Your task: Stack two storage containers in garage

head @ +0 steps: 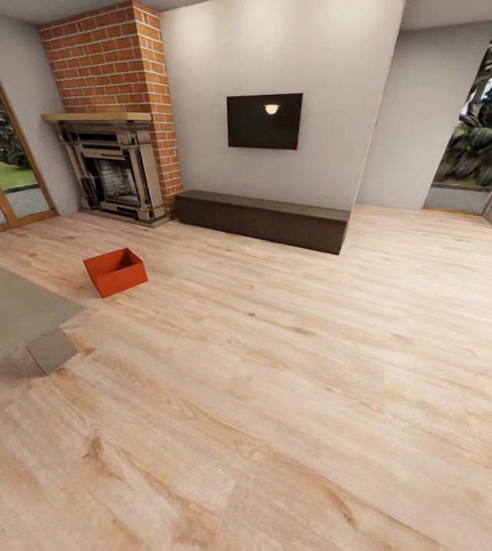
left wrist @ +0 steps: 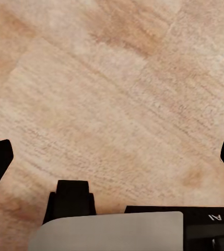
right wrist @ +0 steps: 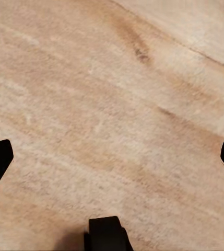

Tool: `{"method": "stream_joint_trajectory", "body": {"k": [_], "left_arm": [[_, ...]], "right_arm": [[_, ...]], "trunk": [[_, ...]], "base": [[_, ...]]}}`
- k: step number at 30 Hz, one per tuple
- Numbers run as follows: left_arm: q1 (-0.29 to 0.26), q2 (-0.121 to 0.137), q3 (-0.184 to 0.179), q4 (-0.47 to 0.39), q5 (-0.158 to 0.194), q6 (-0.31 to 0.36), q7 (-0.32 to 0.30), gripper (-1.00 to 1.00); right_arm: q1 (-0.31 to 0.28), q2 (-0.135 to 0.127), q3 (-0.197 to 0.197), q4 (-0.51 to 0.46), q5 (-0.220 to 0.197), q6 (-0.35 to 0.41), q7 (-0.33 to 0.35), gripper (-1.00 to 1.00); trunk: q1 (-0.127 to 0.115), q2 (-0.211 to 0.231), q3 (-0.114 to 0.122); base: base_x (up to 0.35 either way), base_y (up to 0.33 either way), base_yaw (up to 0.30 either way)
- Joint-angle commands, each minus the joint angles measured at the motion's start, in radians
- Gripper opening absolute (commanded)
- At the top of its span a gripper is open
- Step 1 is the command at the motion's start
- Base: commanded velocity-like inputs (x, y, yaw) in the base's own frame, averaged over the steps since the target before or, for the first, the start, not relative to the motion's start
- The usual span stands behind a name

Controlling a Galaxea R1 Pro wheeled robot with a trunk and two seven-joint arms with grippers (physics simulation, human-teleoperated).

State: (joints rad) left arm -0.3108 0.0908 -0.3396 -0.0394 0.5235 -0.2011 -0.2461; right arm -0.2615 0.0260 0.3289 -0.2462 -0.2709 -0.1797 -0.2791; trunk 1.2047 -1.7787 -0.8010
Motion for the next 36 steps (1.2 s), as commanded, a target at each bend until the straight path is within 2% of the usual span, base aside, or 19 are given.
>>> {"method": "stream_joint_trajectory", "body": {"k": [1,29,36], "left_arm": [[-0.001,0.000,-0.008,0.001,0.010,-0.003,-0.004,1.00],[-0.001,0.000,-0.009,0.001,0.010,-0.003,-0.004,1.00],[0.000,0.007,-0.007,0.001,0.010,-0.003,-0.004,1.00]], "right_arm": [[-0.001,0.000,0.009,0.001,-0.010,-0.004,-0.005,1.00],[-0.001,-0.001,0.009,0.001,-0.011,-0.004,-0.005,1.00],[-0.001,-0.001,0.008,0.001,-0.011,-0.005,-0.005,1.00]], "trunk": [[0.001,0.000,-0.001],[0.001,0.000,-0.001],[0.001,0.000,-0.001]], "base": [[0.341,0.000,0.000],[0.341,0.000,0.000],[0.340,0.000,0.000]]}}
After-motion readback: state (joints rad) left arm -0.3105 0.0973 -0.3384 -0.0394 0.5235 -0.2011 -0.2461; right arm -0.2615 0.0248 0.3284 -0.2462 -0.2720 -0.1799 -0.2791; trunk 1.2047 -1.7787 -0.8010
